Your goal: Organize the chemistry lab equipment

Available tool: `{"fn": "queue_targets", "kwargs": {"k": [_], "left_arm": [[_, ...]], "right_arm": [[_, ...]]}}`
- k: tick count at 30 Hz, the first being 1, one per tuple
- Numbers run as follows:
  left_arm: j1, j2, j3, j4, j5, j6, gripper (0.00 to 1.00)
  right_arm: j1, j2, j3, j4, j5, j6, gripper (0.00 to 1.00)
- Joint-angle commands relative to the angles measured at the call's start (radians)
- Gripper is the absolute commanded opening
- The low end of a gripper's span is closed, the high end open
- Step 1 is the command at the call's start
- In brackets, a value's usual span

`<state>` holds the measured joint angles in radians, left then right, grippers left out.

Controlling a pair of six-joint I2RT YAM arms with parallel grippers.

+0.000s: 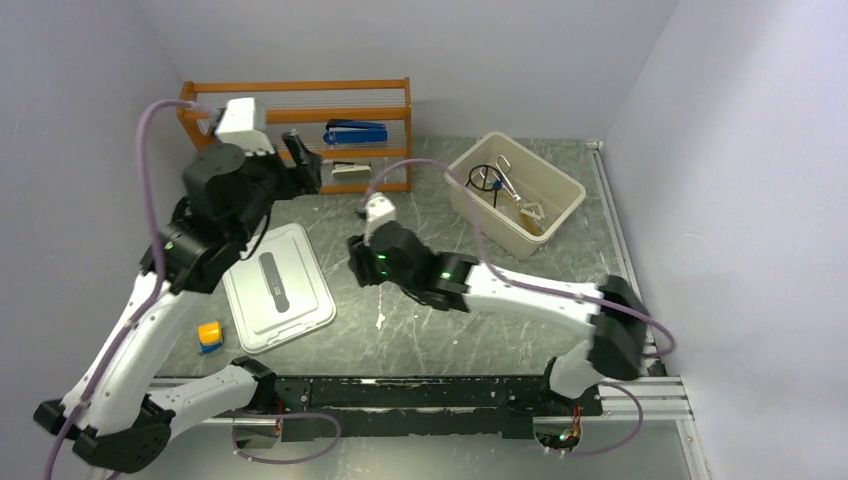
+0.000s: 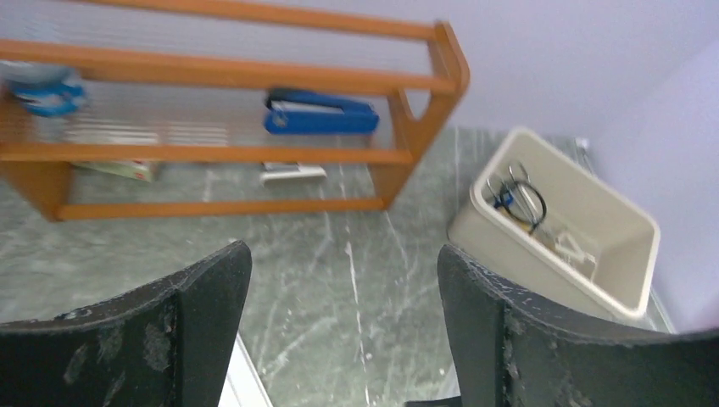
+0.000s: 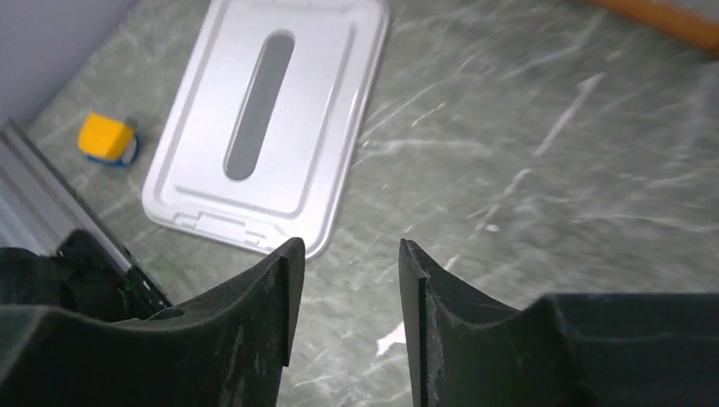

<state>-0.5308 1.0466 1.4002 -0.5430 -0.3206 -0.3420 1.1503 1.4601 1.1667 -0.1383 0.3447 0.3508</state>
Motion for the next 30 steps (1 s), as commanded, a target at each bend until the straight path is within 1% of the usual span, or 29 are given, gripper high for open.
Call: {"fn": "queue_targets", "kwargs": {"k": [1,4,6,7,9,13,15,18,22,27,30], "left_arm": [[0.006,-0.066,0.059,-0.071,-0.206,0.090,0.86],[0.006,-0.095,0.090,-0.083,-0.246,0.125,0.88],[0.006,-0.109,0.099,-0.085,-0.263,0.143,0.89],[0.006,-0.113,0.100,-0.085,-0.267,0.149,0.90],[0.006,-0.119,0.101,-0.092,-0.265,0.154,0.90],[0.006,-0.124,0.083,-0.103,-0.241,0.135,0.91],[0.007,-0.126,0.064,-0.099,-0.235,0.109,0.89],[0.007,-0.134,0.018,-0.064,-0.187,0.075,0.88],[0.006,-0.118,-0.004,-0.064,-0.154,0.052,0.87],[0.006,-0.098,-0.014,-0.082,-0.148,0.038,0.86],[0.006,-0.102,-0.034,-0.074,-0.142,0.031,0.86]], "right_arm": [[0.002,0.244,0.147,-0.054,-0.165,0.051,0.47],[0.005,0.419,0.286,-0.088,-0.177,0.086,0.47],[0.016,0.539,0.396,-0.150,-0.166,0.076,0.47],[0.026,0.596,0.465,-0.207,-0.109,0.077,0.47],[0.042,0.716,0.582,-0.295,-0.061,0.069,0.48],[0.045,0.829,0.698,-0.358,-0.028,0.072,0.48],[0.046,0.873,0.746,-0.404,-0.010,0.083,0.46],[0.046,0.904,0.765,-0.416,-0.003,0.080,0.40],[0.044,0.919,0.754,-0.437,-0.005,0.081,0.27],[0.026,0.861,0.648,-0.402,-0.014,0.093,0.26],[0.013,0.825,0.595,-0.405,-0.032,0.089,0.21]]}}
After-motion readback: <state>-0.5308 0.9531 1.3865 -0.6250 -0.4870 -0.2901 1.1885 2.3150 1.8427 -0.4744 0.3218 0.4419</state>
